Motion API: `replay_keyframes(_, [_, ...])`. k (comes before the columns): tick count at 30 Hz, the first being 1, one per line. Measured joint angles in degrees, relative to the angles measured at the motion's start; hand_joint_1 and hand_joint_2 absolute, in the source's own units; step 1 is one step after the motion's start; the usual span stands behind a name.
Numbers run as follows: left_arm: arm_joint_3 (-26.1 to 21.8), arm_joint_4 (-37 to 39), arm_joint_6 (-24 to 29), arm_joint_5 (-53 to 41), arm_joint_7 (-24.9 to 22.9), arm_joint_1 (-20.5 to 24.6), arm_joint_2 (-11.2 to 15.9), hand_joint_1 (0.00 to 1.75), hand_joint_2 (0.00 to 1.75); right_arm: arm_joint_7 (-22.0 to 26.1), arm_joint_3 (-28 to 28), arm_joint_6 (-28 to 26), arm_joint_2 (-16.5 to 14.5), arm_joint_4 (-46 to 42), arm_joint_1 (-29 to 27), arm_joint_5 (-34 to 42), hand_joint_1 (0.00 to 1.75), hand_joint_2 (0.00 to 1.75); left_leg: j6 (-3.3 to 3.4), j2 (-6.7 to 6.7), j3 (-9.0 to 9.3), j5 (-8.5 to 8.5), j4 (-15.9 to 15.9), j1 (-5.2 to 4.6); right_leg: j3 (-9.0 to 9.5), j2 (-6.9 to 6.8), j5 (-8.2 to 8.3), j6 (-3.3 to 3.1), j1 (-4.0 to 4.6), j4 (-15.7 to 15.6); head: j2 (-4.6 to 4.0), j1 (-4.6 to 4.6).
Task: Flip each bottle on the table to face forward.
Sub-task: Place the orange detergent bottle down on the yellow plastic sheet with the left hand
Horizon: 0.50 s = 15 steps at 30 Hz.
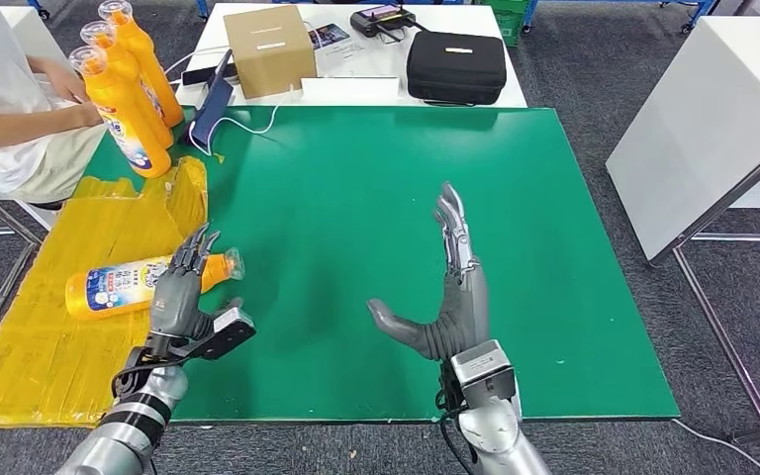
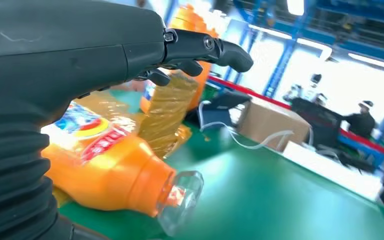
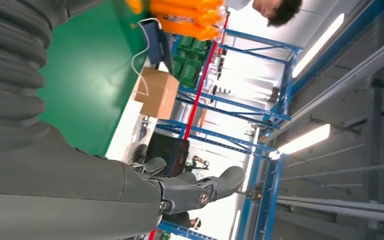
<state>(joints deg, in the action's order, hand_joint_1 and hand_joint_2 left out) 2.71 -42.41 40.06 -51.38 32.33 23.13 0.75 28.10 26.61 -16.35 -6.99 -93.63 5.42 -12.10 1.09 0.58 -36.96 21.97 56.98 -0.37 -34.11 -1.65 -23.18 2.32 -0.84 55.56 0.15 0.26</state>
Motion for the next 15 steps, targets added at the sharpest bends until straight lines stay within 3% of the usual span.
replay_keyframes(6, [-1.1,-6.0,-0.2,1.9,-0.8,-2.9,-1.1,0.0,1.75,0.1,0.0,0.0,0.4,0.0,-0.5,-0.4,0.0,1.75,-0.03,0.0,0.01,-0.01,0.0,0.09,-0.01,-0.01,-0.01,0.0,0.07,0.0,0.0,-0.03])
replay_keyframes(10, [-1.1,-8.5,-1.0,5.7,1.7,-4.1,-1.5,0.0,1.75,0.1,-0.1,-0.1,0.4,0.0,-0.8,-0.7,0.0,1.75,-0.04,0.0,0.01,-0.02,0.0,0.11,0.0,0.0,-0.01,0.0,0.09,0.0,0.0,-0.02])
replay_keyframes(12, [-1.0,-12.5,-4.0,11.5,4.2,-6.3,-2.2,0.0,1.75,0.0,-0.3,-0.3,0.5,-0.2,-1.4,-1.6,0.0,1.75,-0.03,0.01,0.01,-0.02,0.0,0.09,-0.01,0.0,-0.01,0.0,0.06,0.0,0.0,-0.03])
replay_keyframes(15, [0.3,-24.7,-11.4,20.8,5.4,-12.8,-3.7,0.0,1.75,-0.2,-1.3,-0.1,0.8,-1.1,-3.8,-3.0,0.0,1.75,0.0,0.04,-0.01,0.07,0.0,0.05,0.0,-0.01,-0.1,0.0,0.02,0.0,0.0,-0.02])
